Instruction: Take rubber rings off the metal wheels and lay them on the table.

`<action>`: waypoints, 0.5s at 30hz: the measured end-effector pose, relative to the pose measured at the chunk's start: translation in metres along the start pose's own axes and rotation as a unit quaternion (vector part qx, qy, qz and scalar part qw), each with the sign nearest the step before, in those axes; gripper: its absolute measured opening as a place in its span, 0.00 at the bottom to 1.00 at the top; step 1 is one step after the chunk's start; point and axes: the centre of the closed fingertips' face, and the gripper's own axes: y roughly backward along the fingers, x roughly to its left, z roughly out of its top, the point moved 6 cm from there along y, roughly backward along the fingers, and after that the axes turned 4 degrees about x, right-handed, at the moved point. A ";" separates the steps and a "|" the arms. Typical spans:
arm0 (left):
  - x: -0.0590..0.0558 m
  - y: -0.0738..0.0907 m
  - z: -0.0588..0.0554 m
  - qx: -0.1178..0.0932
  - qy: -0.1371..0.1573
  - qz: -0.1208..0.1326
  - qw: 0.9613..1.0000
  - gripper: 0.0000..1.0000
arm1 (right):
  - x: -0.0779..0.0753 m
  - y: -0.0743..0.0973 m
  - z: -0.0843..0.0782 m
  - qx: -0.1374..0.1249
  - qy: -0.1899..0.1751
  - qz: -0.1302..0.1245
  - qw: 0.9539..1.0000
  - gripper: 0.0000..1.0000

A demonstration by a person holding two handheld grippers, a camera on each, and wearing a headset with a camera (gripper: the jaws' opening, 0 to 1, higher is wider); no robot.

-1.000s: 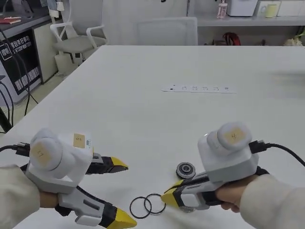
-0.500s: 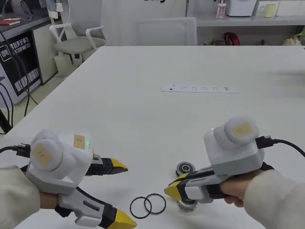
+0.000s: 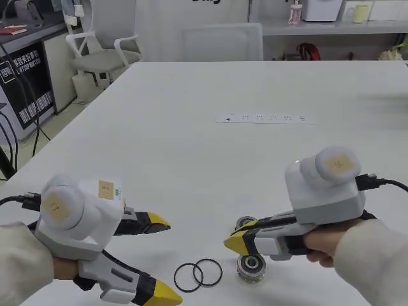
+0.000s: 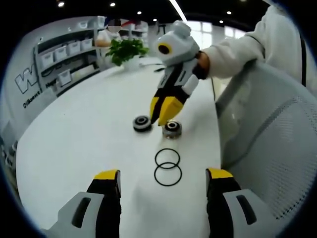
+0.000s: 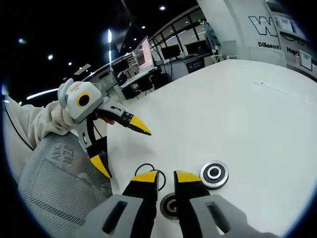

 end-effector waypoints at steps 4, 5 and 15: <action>0.000 0.000 0.000 0.000 0.001 0.000 1.000 0.71 | -0.002 0.004 0.003 -0.008 0.003 -0.004 1.000 0.10; 0.000 0.000 -0.001 0.000 0.001 0.000 1.000 0.71 | -0.002 0.005 0.004 -0.010 0.003 -0.004 1.000 0.10; 0.001 -0.001 -0.002 0.002 0.003 -0.002 1.000 0.71 | -0.006 0.016 0.010 -0.024 0.024 -0.016 0.999 0.13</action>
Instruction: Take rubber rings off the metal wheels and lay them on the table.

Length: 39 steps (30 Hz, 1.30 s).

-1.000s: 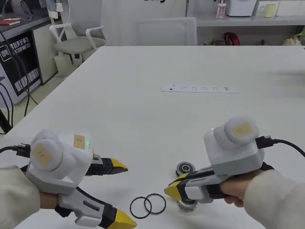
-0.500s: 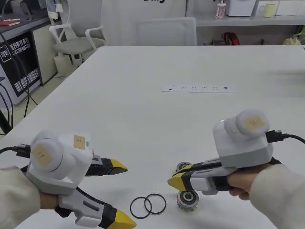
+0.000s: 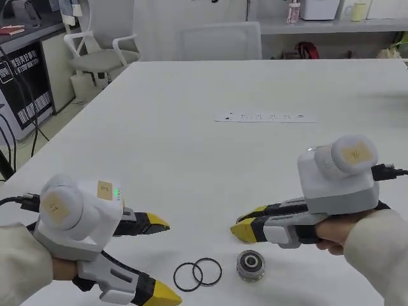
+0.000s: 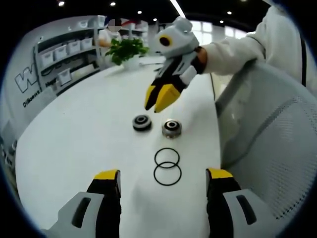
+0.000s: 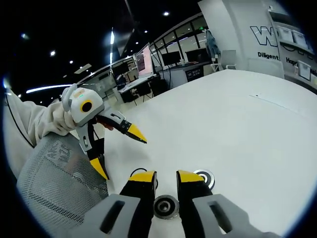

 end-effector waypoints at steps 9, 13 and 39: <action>-0.001 0.000 0.001 0.000 0.000 0.001 1.000 0.71 | 0.000 0.007 0.003 0.002 0.050 -0.008 0.999 0.20; -0.001 0.000 0.001 -0.001 0.001 0.001 1.000 0.71 | 0.000 0.009 0.003 0.002 0.065 -0.006 0.998 0.25; 0.002 0.001 0.001 -0.010 0.015 0.006 1.000 0.72 | -0.017 0.031 -0.004 -0.018 0.070 -0.008 0.997 0.69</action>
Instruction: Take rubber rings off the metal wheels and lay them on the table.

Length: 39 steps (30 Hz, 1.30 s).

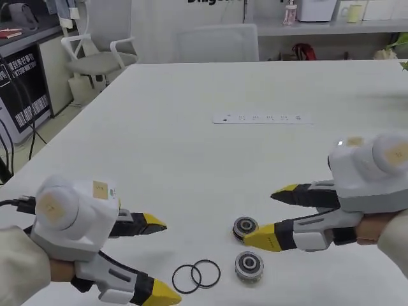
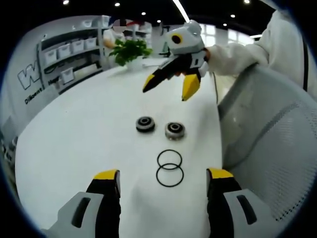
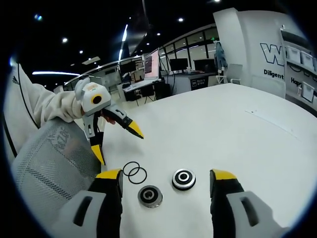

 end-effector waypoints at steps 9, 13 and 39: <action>0.000 0.000 0.002 -0.004 0.002 0.000 1.000 0.72 | -0.004 -0.003 -0.016 0.030 -0.001 -0.006 1.000 0.79; 0.002 0.001 0.005 -0.016 0.010 0.003 1.000 0.72 | -0.005 -0.003 -0.020 0.039 -0.011 -0.008 0.999 0.84; 0.021 0.015 0.088 -0.085 -0.037 0.038 0.995 0.75 | -0.006 0.002 -0.018 0.032 -0.019 -0.014 0.999 0.81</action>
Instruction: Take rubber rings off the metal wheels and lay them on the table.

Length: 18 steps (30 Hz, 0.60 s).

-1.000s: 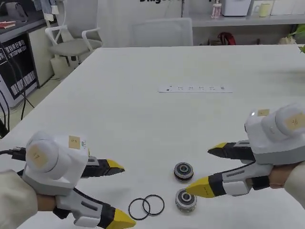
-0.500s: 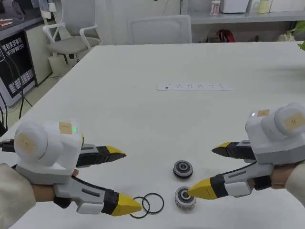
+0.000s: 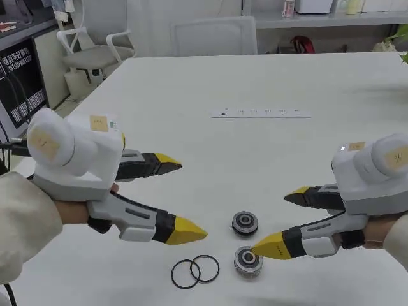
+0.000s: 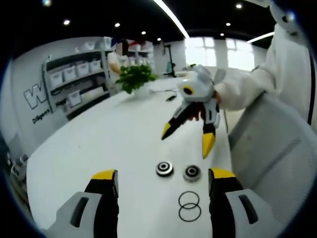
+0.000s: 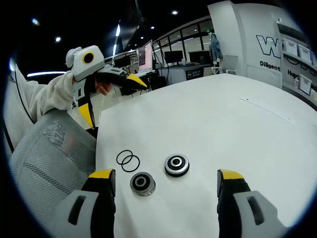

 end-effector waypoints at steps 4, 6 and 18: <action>0.000 -0.008 0.009 -0.001 -0.011 -0.008 1.000 0.75 | -0.003 0.001 -0.001 -0.002 -0.002 -0.002 1.000 0.80; 0.000 -0.012 0.014 -0.002 -0.023 -0.013 1.000 0.75 | -0.004 0.002 -0.001 -0.003 -0.004 -0.003 1.000 0.79; 0.009 -0.031 0.042 -0.031 -0.038 -0.019 0.999 0.70 | -0.011 0.002 0.001 -0.025 -0.018 -0.013 0.999 0.72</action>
